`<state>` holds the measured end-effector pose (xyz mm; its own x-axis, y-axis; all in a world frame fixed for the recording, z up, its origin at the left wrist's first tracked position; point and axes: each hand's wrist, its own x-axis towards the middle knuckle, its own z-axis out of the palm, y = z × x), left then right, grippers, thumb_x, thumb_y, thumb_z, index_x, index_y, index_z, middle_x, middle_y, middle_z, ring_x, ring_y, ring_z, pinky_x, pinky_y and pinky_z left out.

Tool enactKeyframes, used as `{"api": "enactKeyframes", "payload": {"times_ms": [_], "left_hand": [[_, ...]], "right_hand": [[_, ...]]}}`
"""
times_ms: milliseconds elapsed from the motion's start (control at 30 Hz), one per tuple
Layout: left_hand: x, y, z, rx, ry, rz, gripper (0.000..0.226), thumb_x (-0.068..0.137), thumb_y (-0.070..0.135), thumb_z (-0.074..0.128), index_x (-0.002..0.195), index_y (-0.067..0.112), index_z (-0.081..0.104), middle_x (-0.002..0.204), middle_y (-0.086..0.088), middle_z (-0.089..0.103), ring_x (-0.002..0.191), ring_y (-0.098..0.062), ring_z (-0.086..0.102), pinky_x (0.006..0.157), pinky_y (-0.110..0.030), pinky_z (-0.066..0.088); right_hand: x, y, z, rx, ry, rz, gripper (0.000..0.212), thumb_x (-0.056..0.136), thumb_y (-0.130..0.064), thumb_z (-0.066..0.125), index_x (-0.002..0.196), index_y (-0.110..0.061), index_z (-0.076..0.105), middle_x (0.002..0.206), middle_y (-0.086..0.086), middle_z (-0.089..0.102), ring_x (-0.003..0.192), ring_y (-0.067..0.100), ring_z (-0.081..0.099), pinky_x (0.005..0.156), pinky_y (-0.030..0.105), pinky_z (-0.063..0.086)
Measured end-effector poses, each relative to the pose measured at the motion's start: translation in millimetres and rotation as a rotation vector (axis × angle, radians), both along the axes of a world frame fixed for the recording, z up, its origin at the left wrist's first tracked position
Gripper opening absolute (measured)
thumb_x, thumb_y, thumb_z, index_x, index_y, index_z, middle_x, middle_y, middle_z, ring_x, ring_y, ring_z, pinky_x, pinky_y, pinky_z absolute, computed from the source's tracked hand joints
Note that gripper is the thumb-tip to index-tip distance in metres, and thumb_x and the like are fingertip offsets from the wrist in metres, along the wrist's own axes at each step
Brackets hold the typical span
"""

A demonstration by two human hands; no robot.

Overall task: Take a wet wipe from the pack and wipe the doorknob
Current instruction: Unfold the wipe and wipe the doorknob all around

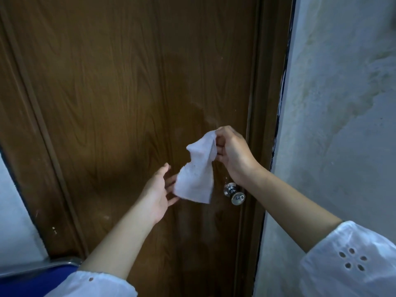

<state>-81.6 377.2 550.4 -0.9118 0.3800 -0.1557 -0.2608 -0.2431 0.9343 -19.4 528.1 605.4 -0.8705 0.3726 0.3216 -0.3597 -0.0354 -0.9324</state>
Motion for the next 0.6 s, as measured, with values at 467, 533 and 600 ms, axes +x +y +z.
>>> {"api": "enactKeyframes", "payload": {"times_ms": [467,533,600], "left_hand": [[10.6,-0.1,10.1,-0.085,0.335,-0.256,0.018,0.084,0.024,0.061,0.102,0.019,0.061,0.104,-0.003,0.065,0.101,-0.019,0.062,0.075,-0.024,0.049],[7.8,-2.1,10.2,-0.05,0.281,-0.206,0.013,0.085,0.024,0.06,0.098,0.02,0.062,0.101,-0.002,0.065,0.098,-0.019,0.062,0.072,-0.024,0.049],[5.2,-2.4,9.3,-0.059,0.253,-0.148,0.015,0.086,0.025,0.059,0.1,0.018,0.062,0.1,-0.004,0.065,0.096,-0.02,0.062,0.073,-0.027,0.05]], "right_hand": [[-7.6,1.1,-18.7,0.142,-0.205,0.031,0.018,0.094,-0.036,0.046,0.097,-0.022,0.056,0.106,0.005,0.059,0.104,0.024,0.06,0.092,0.037,0.05],[-6.5,0.9,-24.1,0.147,-0.264,0.084,0.021,0.093,-0.039,0.048,0.105,-0.024,0.056,0.111,0.006,0.059,0.101,0.025,0.062,0.086,0.036,0.053],[-6.3,0.3,-29.0,0.152,-0.279,0.13,0.028,0.089,-0.037,0.056,0.114,-0.027,0.052,0.114,0.007,0.06,0.1,0.025,0.063,0.083,0.036,0.054]]}}
